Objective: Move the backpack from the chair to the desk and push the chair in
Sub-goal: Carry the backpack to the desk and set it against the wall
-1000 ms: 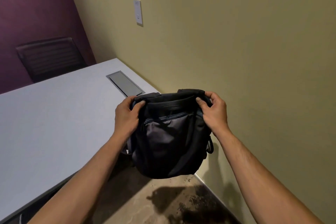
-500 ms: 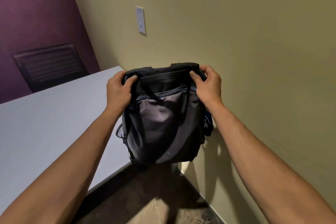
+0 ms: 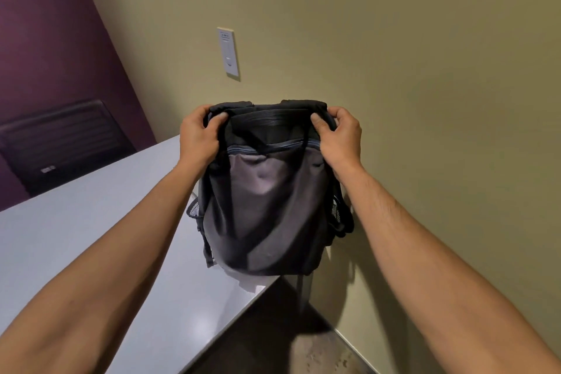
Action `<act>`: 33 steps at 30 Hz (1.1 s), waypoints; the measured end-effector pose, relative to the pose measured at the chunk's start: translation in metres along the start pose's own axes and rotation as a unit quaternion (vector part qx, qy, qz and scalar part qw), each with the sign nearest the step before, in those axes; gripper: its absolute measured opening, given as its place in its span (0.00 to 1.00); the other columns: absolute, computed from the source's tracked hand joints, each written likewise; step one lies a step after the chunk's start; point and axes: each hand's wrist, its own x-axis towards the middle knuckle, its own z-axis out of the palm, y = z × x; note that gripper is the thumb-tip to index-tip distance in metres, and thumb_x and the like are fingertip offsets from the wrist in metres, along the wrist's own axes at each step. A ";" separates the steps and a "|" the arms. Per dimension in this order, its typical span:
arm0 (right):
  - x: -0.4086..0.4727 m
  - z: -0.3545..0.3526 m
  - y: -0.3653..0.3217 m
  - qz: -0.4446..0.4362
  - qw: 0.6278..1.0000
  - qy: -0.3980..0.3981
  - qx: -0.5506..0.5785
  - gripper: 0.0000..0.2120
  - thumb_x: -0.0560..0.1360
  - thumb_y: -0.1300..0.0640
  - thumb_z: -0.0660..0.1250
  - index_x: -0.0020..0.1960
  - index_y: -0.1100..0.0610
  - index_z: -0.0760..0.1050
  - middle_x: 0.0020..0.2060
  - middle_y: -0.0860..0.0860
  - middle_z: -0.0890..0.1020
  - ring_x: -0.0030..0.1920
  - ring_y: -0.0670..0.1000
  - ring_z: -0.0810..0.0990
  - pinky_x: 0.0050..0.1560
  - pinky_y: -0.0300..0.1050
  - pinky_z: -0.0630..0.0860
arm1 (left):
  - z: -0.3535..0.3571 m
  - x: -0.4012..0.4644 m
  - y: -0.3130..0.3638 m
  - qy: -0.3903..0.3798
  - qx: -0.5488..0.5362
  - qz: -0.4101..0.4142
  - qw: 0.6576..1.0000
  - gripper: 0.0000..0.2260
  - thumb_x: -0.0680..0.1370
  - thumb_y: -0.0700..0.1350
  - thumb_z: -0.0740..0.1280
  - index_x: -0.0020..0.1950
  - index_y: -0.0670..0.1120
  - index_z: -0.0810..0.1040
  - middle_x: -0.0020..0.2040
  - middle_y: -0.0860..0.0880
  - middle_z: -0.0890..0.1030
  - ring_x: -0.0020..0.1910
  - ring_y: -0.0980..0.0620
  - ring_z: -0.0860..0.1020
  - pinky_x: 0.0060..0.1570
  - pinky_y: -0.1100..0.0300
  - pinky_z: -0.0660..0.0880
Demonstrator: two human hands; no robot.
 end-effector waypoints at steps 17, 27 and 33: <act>-0.019 0.025 0.038 0.063 0.996 -0.019 -0.061 0.11 0.79 0.48 0.66 0.58 0.53 0.76 0.50 0.47 0.83 0.53 0.52 0.80 0.57 0.52 0.78 | 0.052 0.043 -0.048 -0.005 0.022 -0.082 0.996 0.10 0.78 0.47 0.65 0.56 0.45 0.79 0.53 0.47 0.81 0.53 0.49 0.78 0.53 0.59 0.72; -0.070 0.033 0.069 0.124 0.990 0.001 -0.065 0.37 0.78 0.43 0.66 0.78 0.58 0.55 0.76 0.57 0.65 0.75 0.55 0.65 0.74 0.47 0.63 | 0.054 0.008 -0.102 -0.092 0.017 -0.192 0.977 0.37 0.75 0.62 0.63 0.79 0.48 0.55 0.77 0.45 0.64 0.74 0.44 0.65 0.73 0.47 0.63; -0.089 0.025 0.113 0.268 0.954 -0.110 -0.074 0.42 0.75 0.43 0.70 0.80 0.55 0.53 0.76 0.55 0.66 0.75 0.58 0.66 0.74 0.55 0.66 | 0.055 0.007 -0.118 -0.068 -0.044 -0.243 0.967 0.24 0.80 0.56 0.61 0.74 0.50 0.65 0.71 0.47 0.72 0.67 0.45 0.72 0.68 0.47 0.70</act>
